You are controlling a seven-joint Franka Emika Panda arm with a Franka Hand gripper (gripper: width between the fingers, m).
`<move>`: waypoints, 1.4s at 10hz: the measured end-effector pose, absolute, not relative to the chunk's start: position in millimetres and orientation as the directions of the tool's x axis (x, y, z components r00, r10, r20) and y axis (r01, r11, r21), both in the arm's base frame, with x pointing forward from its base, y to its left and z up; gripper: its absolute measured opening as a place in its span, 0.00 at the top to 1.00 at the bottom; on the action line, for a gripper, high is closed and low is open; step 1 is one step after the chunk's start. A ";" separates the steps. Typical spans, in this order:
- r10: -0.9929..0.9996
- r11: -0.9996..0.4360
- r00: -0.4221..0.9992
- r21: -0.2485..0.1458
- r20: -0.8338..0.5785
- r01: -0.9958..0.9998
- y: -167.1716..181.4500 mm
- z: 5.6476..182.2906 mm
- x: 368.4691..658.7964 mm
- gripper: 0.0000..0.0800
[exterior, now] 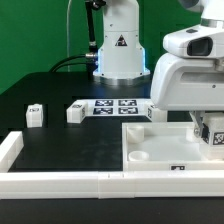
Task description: Assemble one leg
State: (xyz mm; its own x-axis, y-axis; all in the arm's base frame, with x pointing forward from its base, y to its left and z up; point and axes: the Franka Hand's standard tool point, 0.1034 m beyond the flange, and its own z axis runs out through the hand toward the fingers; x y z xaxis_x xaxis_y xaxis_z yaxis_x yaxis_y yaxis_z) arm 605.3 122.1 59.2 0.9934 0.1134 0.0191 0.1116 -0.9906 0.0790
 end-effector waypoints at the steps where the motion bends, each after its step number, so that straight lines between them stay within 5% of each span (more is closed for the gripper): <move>1: -0.037 -0.996 0.999 0.074 0.031 -0.039 122.8 59.3 605.2 0.64; 5: -0.595 -0.801 0.801 0.036 0.065 -0.597 125.5 59.2 605.4 0.64; 9: -0.887 -0.458 0.457 -0.001 0.069 -0.889 126.9 59.8 605.6 0.64; 10: -0.878 -0.474 0.473 0.001 0.069 -0.881 127.1 59.7 605.5 0.54; 11: -0.860 -0.506 0.505 0.003 0.069 -0.863 127.1 59.7 605.5 0.54; 13: -0.813 -0.579 0.578 0.004 0.070 -0.815 125.4 59.9 606.4 0.24; 14: -0.720 -0.691 0.690 0.017 0.071 -0.723 125.3 60.1 606.4 0.24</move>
Offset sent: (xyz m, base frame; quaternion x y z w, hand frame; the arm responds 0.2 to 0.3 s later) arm 0.0032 -0.0081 -0.0027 -0.0237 0.0129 0.3579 0.9334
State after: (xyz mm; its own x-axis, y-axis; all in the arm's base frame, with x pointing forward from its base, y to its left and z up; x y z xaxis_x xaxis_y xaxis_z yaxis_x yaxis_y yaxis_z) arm 606.4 125.3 60.1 0.6898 -0.7204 0.0715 -0.7230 -0.6906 0.0172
